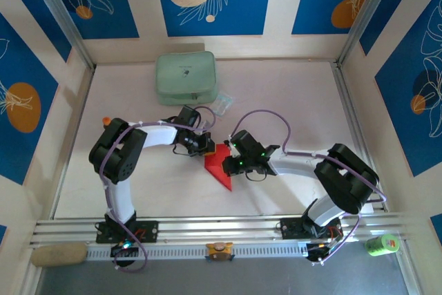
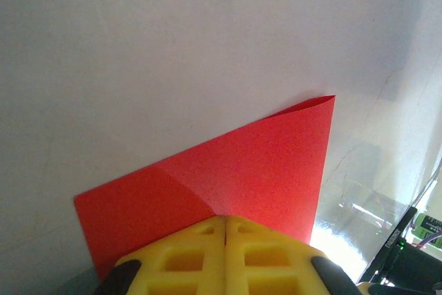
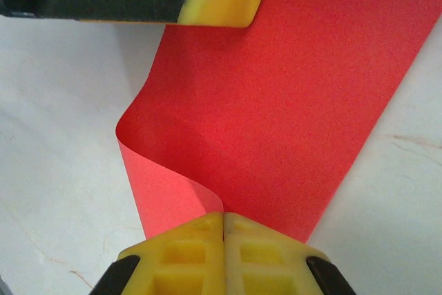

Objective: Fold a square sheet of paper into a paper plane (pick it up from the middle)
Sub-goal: Third fold the triangle at the center of the table.

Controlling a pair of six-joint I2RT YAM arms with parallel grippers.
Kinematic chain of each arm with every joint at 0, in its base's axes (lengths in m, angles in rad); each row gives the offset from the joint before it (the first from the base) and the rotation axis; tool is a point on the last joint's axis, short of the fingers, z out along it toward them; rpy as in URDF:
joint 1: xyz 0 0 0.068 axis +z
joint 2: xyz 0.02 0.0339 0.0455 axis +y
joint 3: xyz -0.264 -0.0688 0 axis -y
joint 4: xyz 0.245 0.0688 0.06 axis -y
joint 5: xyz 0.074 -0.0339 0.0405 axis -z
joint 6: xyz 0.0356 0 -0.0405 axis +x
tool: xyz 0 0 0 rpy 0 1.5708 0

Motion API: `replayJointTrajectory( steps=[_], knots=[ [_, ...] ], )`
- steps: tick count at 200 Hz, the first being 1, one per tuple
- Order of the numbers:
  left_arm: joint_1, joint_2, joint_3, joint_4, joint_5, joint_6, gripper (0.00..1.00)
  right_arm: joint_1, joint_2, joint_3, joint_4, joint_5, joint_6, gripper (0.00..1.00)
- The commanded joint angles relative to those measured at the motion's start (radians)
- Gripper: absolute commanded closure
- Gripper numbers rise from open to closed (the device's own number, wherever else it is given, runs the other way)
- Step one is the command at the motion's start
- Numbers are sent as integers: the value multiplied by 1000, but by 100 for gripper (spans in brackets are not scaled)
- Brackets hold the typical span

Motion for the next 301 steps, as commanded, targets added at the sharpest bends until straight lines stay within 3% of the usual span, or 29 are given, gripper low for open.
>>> replayJointTrajectory(
  steps=[1, 216, 261, 301],
  knots=[
    [-8, 7, 4, -49, -26, 9, 93, -6, 15, 24, -32, 5, -16, 100],
    [-9, -10, 11, -45, -27, 4, 92, -7, 64, 27, -50, 15, 0, 100],
    [-9, -29, 70, -93, -35, 32, 88, -7, 79, 29, -42, 14, 8, 100],
    [-10, -140, 88, -139, -95, 53, 77, -9, 89, 31, -29, 9, 14, 100]
  ],
)
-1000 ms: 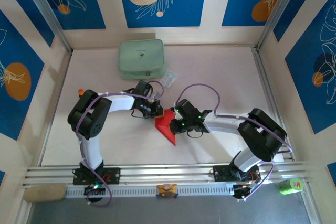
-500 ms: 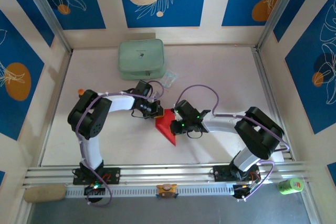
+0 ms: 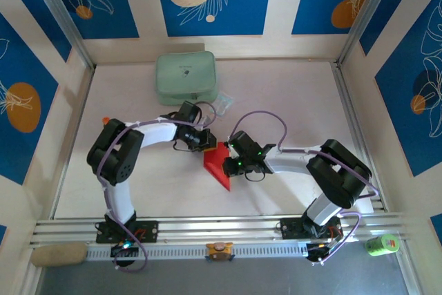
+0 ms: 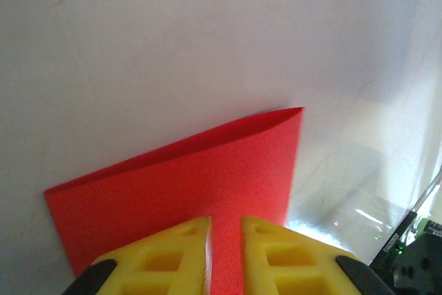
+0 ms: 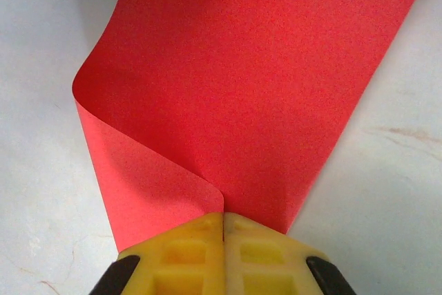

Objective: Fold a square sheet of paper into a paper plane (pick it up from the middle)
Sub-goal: Third fold the triangle at the center of the table.

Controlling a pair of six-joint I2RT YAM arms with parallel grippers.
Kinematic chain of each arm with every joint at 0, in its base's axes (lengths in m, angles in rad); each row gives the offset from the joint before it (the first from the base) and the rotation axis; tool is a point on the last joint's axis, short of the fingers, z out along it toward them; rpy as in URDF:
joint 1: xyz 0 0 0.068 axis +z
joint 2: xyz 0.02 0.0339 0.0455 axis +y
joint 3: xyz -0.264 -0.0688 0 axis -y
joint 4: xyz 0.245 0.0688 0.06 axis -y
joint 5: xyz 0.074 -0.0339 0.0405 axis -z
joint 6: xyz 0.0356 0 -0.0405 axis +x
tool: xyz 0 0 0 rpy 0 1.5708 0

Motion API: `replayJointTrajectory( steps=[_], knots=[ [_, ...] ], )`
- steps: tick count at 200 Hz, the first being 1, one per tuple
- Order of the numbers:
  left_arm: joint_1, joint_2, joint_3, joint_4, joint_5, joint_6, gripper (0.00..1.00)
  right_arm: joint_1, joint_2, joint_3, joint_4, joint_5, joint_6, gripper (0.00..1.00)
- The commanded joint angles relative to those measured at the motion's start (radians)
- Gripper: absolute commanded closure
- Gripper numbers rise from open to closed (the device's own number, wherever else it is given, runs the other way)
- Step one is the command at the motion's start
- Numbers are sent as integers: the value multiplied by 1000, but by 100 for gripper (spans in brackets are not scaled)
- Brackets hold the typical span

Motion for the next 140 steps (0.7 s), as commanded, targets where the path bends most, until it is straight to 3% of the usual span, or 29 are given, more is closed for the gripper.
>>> replayJointTrajectory(
  steps=[1, 41, 83, 101, 140],
  knots=[
    [-7, -107, 28, -65, -56, 27, 77, -5, 28, 13, -10, 5, 10, 100],
    [-8, -247, -84, 0, -60, -25, 84, -15, 43, 7, 16, 1, 24, 100],
    [-56, -347, -308, 376, 49, -271, 100, -19, 48, 4, 27, 1, 33, 100],
    [-89, -370, -396, 505, 40, -348, 100, -19, 47, 5, 22, 1, 32, 100],
    [-111, -393, -532, 610, 3, -415, 100, -19, 44, -1, 23, 1, 36, 100]
  ],
)
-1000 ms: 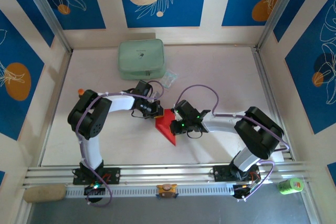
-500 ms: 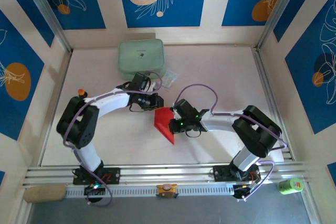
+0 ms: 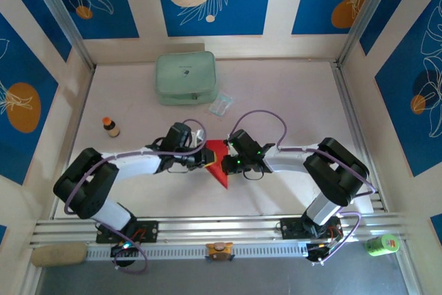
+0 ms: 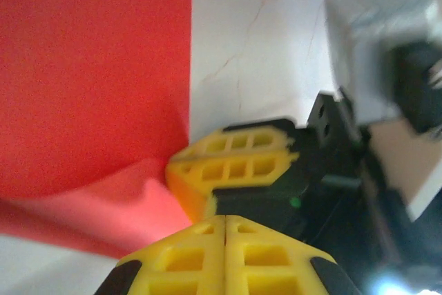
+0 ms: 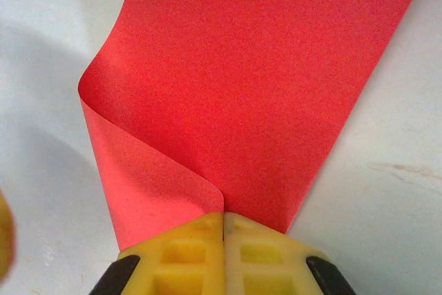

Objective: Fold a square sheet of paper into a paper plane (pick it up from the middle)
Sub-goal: Third fold the triangle at the center of the table.

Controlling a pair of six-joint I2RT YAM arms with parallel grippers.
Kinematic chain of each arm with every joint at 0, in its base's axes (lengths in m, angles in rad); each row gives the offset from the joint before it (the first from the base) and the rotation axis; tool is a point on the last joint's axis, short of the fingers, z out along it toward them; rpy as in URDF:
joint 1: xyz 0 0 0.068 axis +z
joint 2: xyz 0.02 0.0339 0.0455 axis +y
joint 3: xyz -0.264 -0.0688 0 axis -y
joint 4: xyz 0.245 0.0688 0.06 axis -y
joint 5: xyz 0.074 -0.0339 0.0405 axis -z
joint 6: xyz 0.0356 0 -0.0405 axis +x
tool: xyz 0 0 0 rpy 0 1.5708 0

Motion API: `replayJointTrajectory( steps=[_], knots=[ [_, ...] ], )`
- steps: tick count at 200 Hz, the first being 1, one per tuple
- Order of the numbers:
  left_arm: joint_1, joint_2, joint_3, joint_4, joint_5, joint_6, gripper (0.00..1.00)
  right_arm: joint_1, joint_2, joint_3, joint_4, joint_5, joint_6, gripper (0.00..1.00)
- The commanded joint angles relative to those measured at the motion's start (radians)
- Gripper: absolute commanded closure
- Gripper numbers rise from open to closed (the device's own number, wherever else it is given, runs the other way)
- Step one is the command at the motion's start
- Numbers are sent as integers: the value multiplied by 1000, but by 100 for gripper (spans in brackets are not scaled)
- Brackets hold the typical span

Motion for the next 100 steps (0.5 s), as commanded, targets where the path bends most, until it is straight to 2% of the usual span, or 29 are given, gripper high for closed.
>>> replayJointTrajectory(
  steps=[1, 53, 100],
  knots=[
    [-4, -34, -50, 142, -4, -83, 100, -6, 21, -4, -30, 8, 13, 100],
    [-7, 12, -79, 214, 14, -105, 100, -6, 20, -3, -37, 10, 11, 100],
    [-9, 56, -70, 183, 10, -110, 100, -6, 19, -1, -45, 9, 4, 100]
  ],
)
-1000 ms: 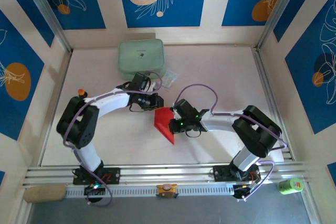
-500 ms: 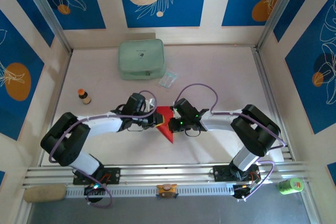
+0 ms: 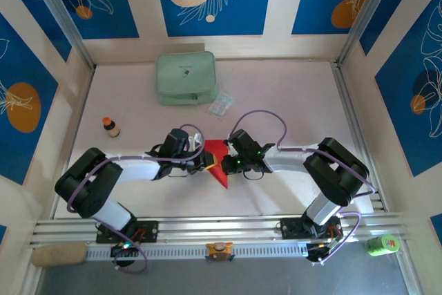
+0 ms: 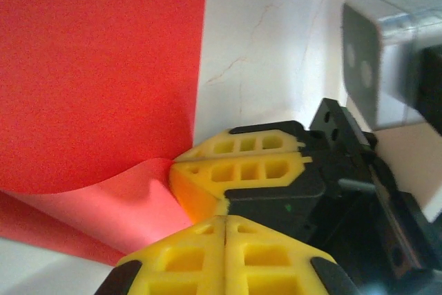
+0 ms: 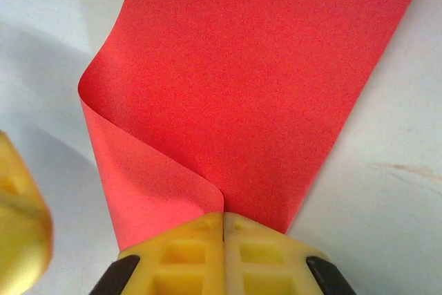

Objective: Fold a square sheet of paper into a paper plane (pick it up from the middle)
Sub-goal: Third fold the triangle at the center of the table.

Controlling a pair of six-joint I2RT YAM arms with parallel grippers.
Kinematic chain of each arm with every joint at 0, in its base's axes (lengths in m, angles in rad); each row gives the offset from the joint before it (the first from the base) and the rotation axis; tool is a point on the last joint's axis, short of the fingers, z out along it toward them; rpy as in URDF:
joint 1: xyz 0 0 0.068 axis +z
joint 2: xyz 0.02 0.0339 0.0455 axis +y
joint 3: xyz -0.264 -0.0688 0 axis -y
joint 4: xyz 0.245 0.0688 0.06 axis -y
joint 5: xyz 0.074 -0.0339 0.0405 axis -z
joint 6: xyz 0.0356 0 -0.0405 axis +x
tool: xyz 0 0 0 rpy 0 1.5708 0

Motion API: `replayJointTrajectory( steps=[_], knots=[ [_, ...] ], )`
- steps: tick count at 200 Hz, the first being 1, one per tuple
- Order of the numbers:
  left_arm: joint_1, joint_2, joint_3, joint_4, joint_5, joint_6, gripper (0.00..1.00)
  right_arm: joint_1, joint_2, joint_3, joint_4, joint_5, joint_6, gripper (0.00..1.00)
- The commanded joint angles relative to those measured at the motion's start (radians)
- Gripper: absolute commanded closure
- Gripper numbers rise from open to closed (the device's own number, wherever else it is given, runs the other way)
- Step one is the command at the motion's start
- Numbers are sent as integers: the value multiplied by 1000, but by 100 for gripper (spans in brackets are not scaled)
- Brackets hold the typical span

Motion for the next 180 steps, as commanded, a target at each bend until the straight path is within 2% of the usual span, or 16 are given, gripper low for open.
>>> replayJointTrajectory(
  steps=[1, 180],
  knots=[
    [-6, 26, 4, 10, 13, -9, 100, -6, 19, -1, -46, 9, 4, 100],
    [-6, 122, 33, -105, -14, 95, 100, -6, 10, -7, -41, 7, 2, 100]
  ],
)
